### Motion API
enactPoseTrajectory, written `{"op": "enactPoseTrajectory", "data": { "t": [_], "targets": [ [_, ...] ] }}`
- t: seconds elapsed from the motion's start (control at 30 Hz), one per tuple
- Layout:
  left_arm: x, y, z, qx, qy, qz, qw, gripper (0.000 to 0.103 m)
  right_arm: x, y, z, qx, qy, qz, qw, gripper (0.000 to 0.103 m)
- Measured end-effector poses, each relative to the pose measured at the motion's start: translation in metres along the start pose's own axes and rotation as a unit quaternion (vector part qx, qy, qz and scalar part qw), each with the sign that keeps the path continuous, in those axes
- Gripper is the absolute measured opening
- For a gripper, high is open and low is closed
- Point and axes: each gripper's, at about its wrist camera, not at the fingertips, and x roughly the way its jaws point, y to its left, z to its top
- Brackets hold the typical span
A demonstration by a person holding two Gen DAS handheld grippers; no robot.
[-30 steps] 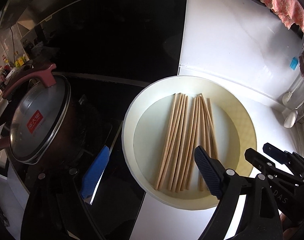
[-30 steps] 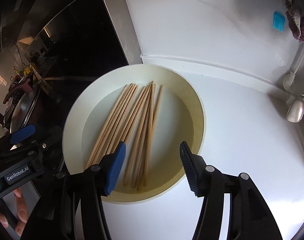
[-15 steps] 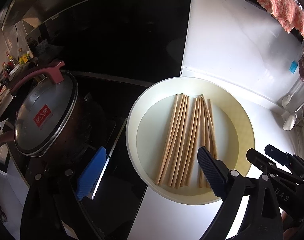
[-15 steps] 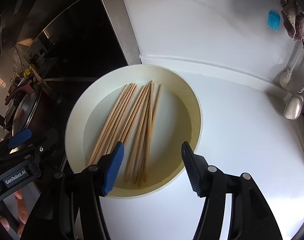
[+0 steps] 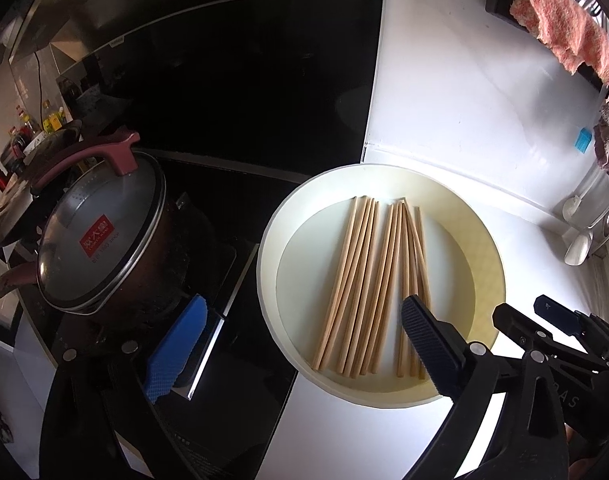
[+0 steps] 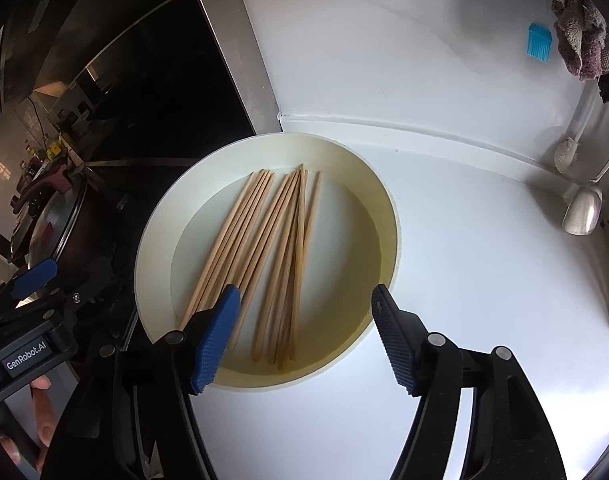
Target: Organize utensils
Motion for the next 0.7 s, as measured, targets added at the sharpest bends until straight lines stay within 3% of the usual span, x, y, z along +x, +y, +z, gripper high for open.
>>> {"op": "enactPoseTrajectory", "data": {
  "t": [0.7],
  "targets": [
    [-0.007,0.000,-0.002,-0.002,0.009,-0.005,0.9999,0.097,-0.023,0.001,-0.002,0.013,-0.009,-0.009,1.000,0.070]
  ]
}}
